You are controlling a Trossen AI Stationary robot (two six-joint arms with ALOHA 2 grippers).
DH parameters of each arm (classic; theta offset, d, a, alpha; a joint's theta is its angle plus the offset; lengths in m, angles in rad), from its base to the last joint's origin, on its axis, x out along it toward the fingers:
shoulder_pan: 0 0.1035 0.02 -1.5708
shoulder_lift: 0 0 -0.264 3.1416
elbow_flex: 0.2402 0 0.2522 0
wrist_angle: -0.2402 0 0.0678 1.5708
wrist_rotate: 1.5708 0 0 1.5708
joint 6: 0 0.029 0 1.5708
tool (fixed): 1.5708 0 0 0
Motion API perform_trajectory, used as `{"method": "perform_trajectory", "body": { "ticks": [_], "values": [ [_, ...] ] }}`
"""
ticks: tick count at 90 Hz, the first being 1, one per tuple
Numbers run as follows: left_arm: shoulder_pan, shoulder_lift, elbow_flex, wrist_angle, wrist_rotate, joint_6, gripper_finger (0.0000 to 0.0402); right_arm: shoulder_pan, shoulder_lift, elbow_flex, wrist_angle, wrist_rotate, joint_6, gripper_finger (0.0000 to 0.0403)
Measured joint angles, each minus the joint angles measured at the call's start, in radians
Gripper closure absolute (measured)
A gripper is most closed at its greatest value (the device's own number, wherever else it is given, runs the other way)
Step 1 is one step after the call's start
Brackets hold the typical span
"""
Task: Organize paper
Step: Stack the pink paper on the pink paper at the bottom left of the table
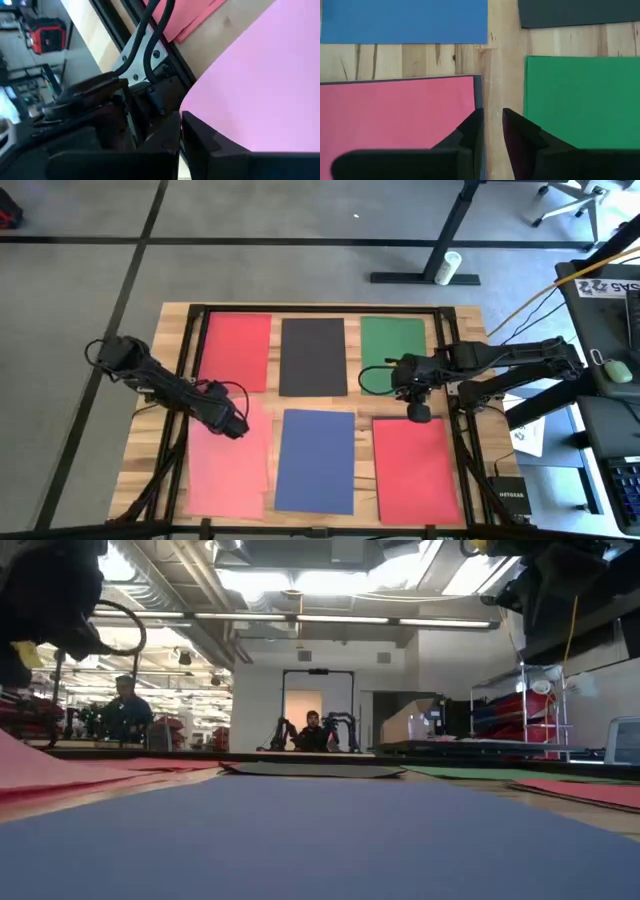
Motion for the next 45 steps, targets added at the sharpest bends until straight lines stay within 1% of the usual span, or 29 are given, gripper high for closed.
{"method": "perform_trajectory", "body": {
  "ticks": [20, 45],
  "values": [
    [-0.026, 0.000, 0.069, -0.001, -0.097, -0.001, 0.0402, 0.000, 0.000, 0.000, -0.001, 0.000, -0.001, 0.0343],
    [-0.026, 0.000, 0.073, -0.001, -0.102, 0.050, 0.0402, 0.000, 0.000, 0.000, -0.001, 0.000, -0.001, 0.0343]
  ]
}}
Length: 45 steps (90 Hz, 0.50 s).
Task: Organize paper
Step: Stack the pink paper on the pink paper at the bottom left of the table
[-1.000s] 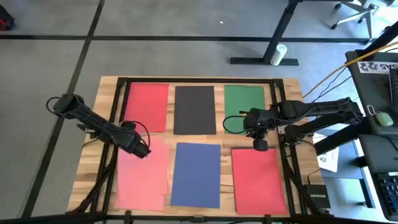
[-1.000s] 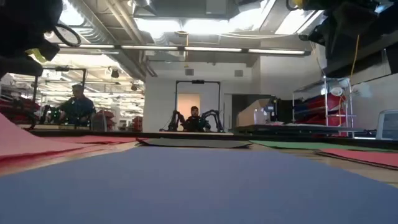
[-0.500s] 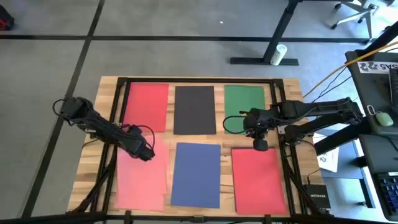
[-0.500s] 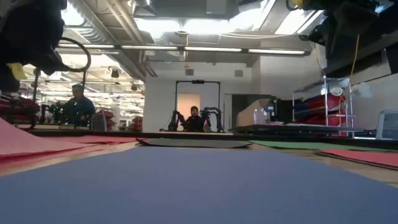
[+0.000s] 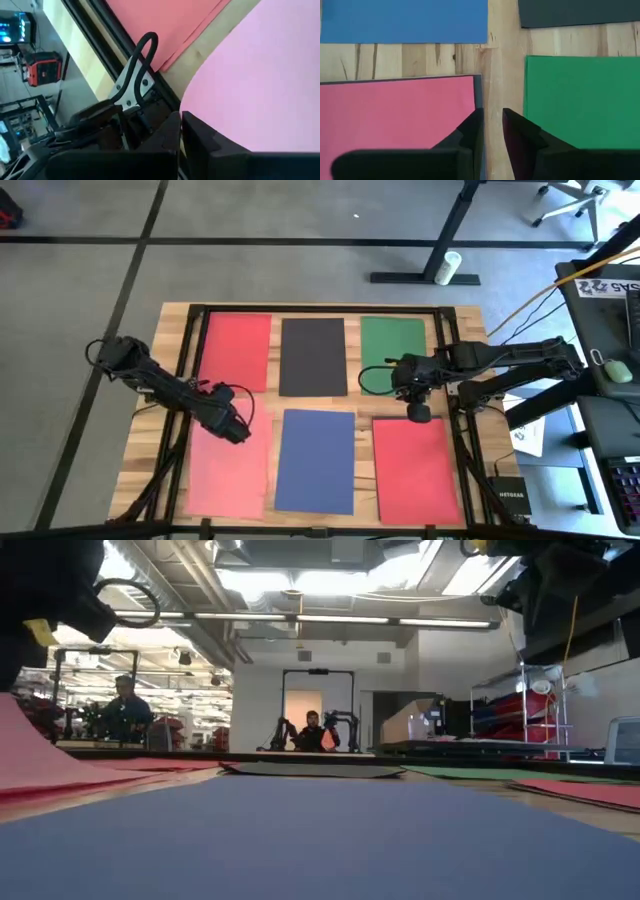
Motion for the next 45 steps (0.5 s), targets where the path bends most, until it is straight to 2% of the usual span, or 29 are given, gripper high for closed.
{"method": "perform_trajectory", "body": {
  "ticks": [45],
  "values": [
    [-0.065, 0.000, 0.000, 0.020, -0.005, 0.056, 0.0402, 0.000, 0.000, 0.000, -0.002, 0.000, 0.000, 0.0343]
  ]
}}
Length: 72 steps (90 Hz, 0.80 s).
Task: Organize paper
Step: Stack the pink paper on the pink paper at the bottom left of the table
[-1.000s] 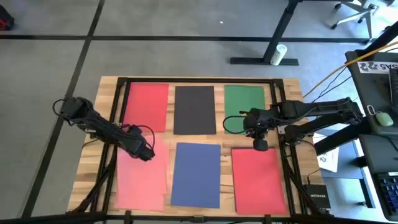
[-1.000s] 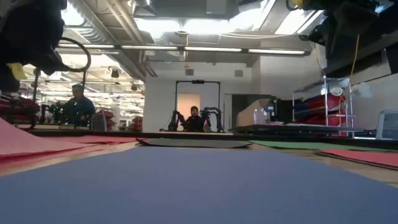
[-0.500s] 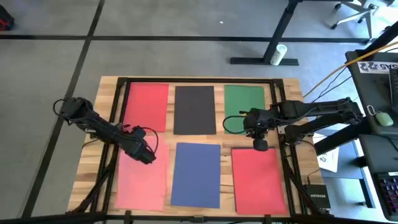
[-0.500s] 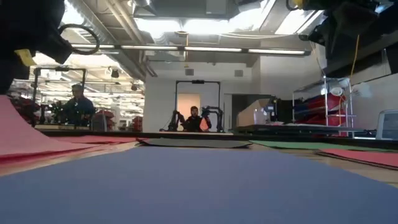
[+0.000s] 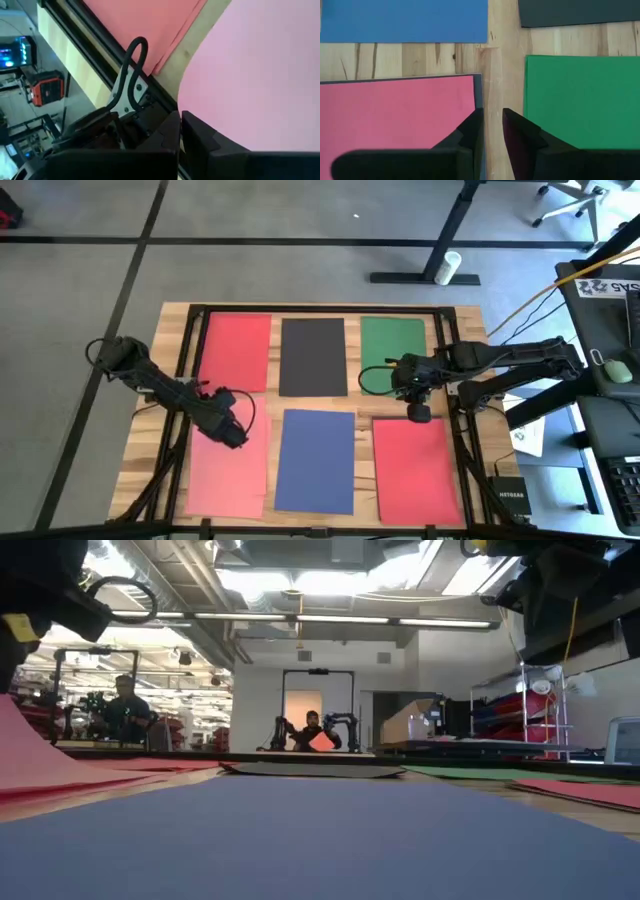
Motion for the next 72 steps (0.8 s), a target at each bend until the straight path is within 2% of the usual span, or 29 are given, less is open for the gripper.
{"method": "perform_trajectory", "body": {
  "ticks": [14, 42, 72],
  "values": [
    [-0.022, 0.000, 0.000, -0.025, 0.011, -0.010, 0.0402, 0.000, 0.000, 0.000, -0.004, 0.000, 0.000, 0.0343],
    [-0.024, -0.002, 0.000, 0.065, 0.130, -0.043, 0.0398, 0.000, 0.000, 0.000, -0.004, 0.000, 0.000, 0.0343],
    [-0.024, -0.002, 0.000, 0.081, 0.162, -0.085, 0.0339, 0.000, 0.000, 0.000, -0.003, 0.000, 0.000, 0.0343]
  ]
}}
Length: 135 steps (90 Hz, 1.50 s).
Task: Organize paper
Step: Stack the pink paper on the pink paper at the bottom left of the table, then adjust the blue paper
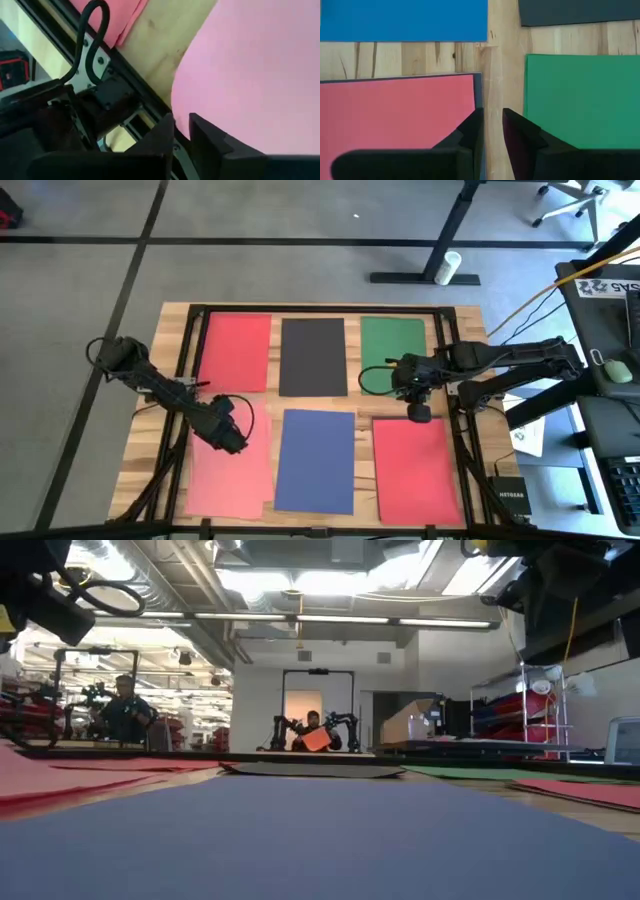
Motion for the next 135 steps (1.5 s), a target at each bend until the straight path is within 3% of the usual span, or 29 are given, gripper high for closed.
{"method": "perform_trajectory", "body": {
  "ticks": [55, 65, 93, 118, 135],
  "values": [
    [0.000, 0.000, 0.000, -0.002, 0.046, -0.019, 0.0235, -0.001, 0.000, 0.000, 0.001, 0.000, -0.001, 0.0343],
    [0.000, 0.000, 0.016, 0.158, 0.076, -0.035, 0.0229, -0.001, 0.000, 0.000, 0.002, 0.000, -0.001, 0.0343],
    [0.000, 0.006, 0.046, 0.924, 0.078, -0.084, 0.0228, -0.001, 0.000, 0.000, 0.023, 0.000, -0.023, 0.0343],
    [-0.024, 0.152, 0.046, 0.967, 0.075, -0.115, 0.0254, -0.001, 0.000, 0.000, 0.042, 0.000, -0.024, 0.0343],
    [-0.027, 0.247, 0.054, 1.145, 0.209, -0.019, 0.0258, -0.001, 0.000, 0.000, 0.054, 0.000, -0.024, 0.0343]
  ]
}}
